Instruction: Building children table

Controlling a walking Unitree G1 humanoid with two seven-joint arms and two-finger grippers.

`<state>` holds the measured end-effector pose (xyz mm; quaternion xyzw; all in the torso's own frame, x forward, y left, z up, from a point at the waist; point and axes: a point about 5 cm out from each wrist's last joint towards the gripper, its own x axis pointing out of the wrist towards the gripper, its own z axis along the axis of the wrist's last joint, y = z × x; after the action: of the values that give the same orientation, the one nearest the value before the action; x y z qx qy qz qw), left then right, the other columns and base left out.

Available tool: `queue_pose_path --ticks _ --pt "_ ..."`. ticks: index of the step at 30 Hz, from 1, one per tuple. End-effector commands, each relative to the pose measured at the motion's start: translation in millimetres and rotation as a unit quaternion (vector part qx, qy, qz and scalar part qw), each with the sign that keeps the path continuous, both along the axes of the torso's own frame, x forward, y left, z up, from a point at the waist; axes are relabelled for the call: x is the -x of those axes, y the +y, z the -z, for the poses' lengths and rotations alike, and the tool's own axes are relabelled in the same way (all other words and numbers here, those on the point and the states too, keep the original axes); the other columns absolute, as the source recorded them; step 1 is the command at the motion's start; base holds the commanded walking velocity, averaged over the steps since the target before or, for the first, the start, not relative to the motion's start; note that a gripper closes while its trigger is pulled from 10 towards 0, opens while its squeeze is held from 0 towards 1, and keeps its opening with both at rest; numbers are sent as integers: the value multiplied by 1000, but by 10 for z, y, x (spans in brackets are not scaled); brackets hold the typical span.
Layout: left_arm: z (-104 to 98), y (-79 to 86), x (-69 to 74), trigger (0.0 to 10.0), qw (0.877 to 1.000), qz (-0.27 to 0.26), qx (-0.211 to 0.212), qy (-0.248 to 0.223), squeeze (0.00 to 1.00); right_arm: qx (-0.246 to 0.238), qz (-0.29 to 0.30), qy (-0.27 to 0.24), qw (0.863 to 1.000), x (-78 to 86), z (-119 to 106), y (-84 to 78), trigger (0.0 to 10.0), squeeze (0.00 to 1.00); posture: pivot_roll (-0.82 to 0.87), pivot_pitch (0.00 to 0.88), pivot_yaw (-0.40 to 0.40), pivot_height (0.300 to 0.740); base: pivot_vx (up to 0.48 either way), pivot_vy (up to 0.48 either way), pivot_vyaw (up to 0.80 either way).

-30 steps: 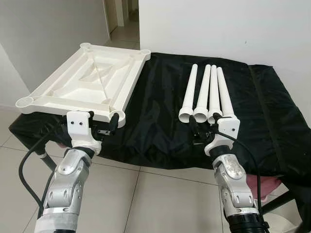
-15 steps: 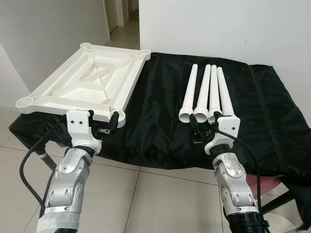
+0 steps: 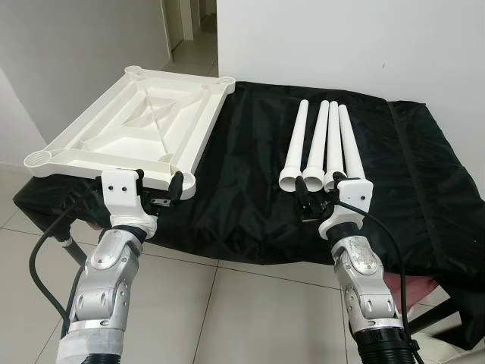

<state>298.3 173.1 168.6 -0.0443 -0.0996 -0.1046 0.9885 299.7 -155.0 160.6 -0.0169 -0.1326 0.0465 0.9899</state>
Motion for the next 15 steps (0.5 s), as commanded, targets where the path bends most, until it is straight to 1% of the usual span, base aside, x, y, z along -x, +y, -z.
queue_pose_path --ticks 1,3,15 --pt "16 43 -29 10000 999 -43 9 9 0 6 -1 -2 1000 -13 -6 -11 10000 0 -44 6 7 740 0 0 0" --pt "18 44 -30 10000 999 -44 9 9 0 6 -2 -2 1000 -13 -5 -14 10000 0 -45 4 4 740 0 0 0" --pt "2 47 -27 10000 999 -44 9 3 0 10 -4 -3 1000 -22 -3 -2 10000 0 -42 2 1 740 269 0 0"
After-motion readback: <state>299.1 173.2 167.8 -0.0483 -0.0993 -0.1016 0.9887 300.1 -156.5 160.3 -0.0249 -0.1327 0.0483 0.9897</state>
